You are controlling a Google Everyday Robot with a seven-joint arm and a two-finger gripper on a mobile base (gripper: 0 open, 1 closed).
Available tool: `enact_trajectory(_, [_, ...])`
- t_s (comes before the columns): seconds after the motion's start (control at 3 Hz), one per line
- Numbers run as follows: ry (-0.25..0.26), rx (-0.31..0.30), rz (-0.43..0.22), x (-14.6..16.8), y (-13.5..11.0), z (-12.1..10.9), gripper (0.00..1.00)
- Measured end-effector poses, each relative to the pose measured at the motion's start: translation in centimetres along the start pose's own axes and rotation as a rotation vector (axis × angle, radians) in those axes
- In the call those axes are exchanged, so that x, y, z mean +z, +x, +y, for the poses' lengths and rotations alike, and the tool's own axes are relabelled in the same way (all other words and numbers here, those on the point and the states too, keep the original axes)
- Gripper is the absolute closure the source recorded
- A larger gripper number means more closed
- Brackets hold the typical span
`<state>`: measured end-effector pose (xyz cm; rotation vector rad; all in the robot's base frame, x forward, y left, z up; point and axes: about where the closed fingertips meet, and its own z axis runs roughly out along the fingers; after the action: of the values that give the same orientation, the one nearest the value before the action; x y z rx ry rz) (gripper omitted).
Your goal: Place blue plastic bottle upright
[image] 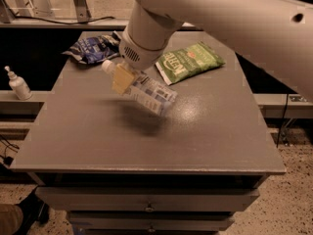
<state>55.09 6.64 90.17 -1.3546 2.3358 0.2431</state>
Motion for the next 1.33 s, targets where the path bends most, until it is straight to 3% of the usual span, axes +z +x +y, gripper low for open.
enact_trajectory(1.0, [-0.085,-0.087,-0.601,-3.5,-8.3,0.1,1.0])
enact_trajectory(1.33, [-0.071,-0.109,-0.639,-4.1,-9.5,0.5,1.0])
